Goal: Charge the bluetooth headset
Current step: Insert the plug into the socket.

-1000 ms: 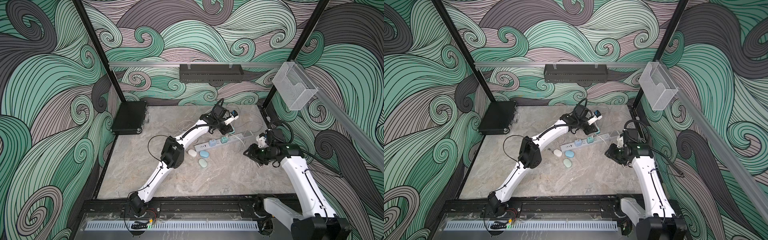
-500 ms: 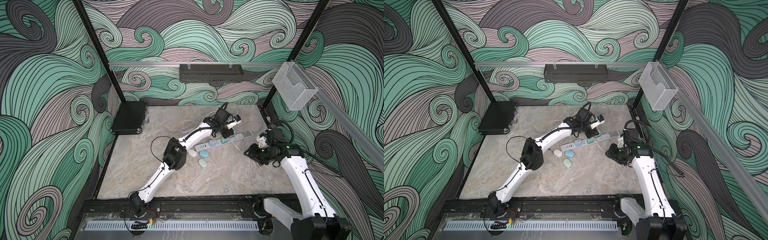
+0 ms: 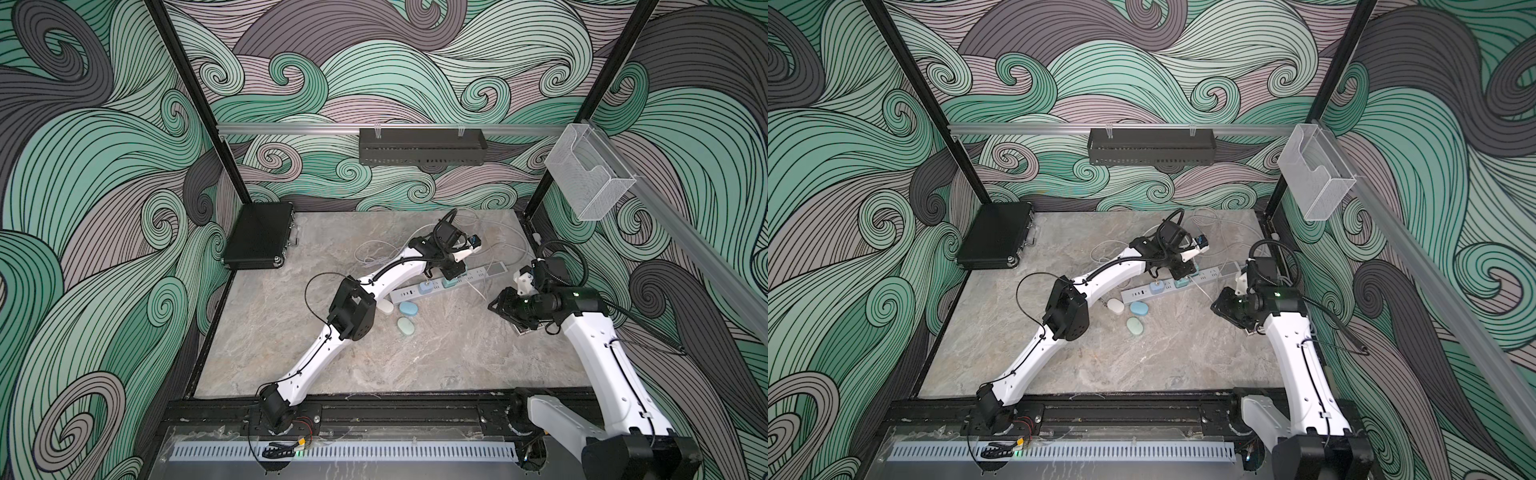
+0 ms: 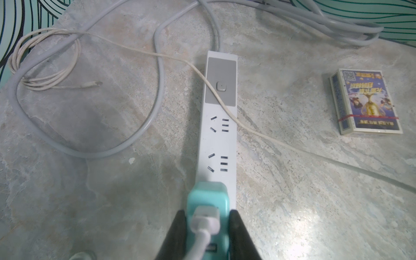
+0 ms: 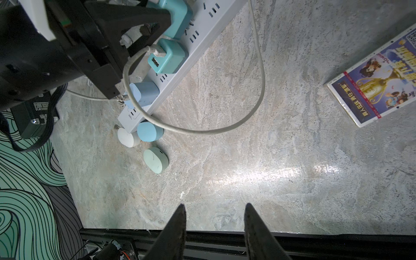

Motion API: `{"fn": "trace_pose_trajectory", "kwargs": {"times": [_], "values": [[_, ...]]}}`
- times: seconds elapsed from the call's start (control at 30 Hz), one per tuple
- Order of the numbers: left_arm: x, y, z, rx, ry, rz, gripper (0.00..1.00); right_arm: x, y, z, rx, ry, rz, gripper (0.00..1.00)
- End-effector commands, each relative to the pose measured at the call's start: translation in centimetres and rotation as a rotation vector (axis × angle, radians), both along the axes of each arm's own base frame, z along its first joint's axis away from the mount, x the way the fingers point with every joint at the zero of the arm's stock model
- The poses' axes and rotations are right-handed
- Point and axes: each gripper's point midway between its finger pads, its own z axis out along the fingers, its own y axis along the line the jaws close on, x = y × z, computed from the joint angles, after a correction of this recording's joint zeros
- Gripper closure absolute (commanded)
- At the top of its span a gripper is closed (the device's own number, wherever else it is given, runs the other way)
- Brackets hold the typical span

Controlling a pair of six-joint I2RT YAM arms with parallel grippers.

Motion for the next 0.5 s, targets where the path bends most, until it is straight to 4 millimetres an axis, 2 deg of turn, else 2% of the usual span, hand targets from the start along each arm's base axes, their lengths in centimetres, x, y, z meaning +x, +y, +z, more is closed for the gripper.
{"fn": "trace_pose_trajectory", "kwargs": {"times": [0.0, 0.23, 0.47], "values": [[-2.1, 0.0, -2.2, 0.050, 0.066, -0.048, 1.00, 0.0, -0.3, -0.2, -0.005, 0.006, -0.014, 0.57], [-2.5, 0.4, -1.3, 0.057, 0.060, -0.060, 1.00, 0.3, -0.1, -0.5, 0.004, 0.010, -0.013, 0.57], [-1.0, 1.0, 0.3, 0.054, 0.023, 0.005, 1.00, 0.3, -0.1, -0.6, 0.009, 0.014, -0.012, 0.58]]}}
